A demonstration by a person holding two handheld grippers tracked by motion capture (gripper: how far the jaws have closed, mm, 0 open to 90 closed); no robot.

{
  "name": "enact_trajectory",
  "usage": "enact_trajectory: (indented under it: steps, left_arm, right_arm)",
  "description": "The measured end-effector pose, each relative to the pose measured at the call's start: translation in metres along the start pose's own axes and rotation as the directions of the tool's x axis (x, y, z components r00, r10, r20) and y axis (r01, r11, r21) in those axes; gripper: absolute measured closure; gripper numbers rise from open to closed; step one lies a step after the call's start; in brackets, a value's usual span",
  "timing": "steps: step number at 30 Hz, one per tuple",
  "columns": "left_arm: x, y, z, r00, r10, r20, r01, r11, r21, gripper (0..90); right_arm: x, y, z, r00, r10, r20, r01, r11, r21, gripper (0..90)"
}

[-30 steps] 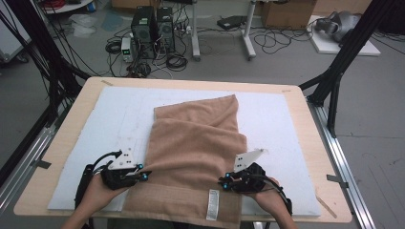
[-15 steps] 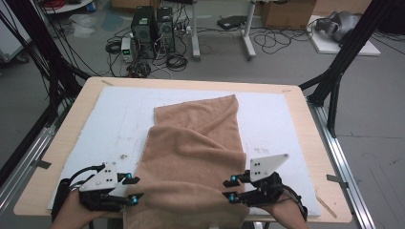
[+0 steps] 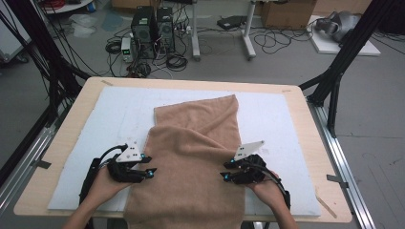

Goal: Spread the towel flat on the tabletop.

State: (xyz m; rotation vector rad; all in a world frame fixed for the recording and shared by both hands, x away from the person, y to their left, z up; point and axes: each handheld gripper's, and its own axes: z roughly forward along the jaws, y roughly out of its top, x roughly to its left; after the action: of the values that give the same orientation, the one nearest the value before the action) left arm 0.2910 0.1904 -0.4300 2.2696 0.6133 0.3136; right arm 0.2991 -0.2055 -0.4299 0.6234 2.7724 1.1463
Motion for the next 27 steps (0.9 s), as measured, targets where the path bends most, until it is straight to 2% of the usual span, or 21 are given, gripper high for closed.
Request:
enact_trajectory:
  steps: [2, 3, 5, 8, 11, 15, 20, 27]
  left_arm:
    - [0.004, -0.002, 0.008, 0.9997, -0.016, 0.018, 0.015, 0.9989, 0.044, 59.2]
    - [0.005, -0.002, 0.008, 0.9992, -0.026, 0.029, 0.025, 0.9992, 0.030, 60.5]
    - [0.003, -0.002, 0.008, 0.9991, -0.009, 0.040, 0.008, 0.9996, 0.029, 70.2]
    - [-0.003, -0.001, 0.006, 0.9989, 0.031, 0.034, -0.032, 0.9985, 0.044, 83.7]
    - [-0.007, -0.001, 0.002, 0.9987, 0.041, 0.030, -0.043, 0.9978, 0.050, 85.4]
    - [-0.015, -0.009, -0.013, 0.9992, 0.019, 0.034, -0.018, 0.9997, -0.015, 85.6]
    - [-0.024, -0.022, -0.029, 0.9993, 0.009, 0.037, -0.007, 0.9989, -0.046, 85.6]
    - [-0.044, -0.027, -0.048, 0.9986, 0.029, 0.044, -0.025, 0.9963, -0.082, 85.6]
  right_arm:
    - [-0.001, -0.001, 0.006, 0.9999, -0.001, -0.015, 0.001, 1.000, 0.025, 67.4]
    - [0.000, -0.002, 0.009, 0.9999, -0.006, -0.012, 0.007, 0.999, 0.032, 69.1]
    - [0.000, -0.002, 0.009, 0.9998, -0.013, -0.016, 0.013, 1.000, 0.026, 75.4]
    - [0.000, -0.001, 0.010, 0.9989, -0.020, -0.043, 0.021, 0.999, 0.025, 84.3]
    - [0.005, 0.000, 0.009, 0.9980, -0.042, -0.047, 0.044, 0.999, 0.032, 85.6]
    - [0.016, 0.002, 0.005, 0.9951, -0.064, -0.075, 0.065, 0.998, 0.012, 85.6]
    - [0.032, 0.002, -0.001, 0.9893, -0.099, -0.108, 0.099, 0.995, -0.007, 85.6]
    - [0.053, 0.001, -0.013, 0.9841, -0.124, -0.127, 0.120, 0.992, -0.038, 85.6]
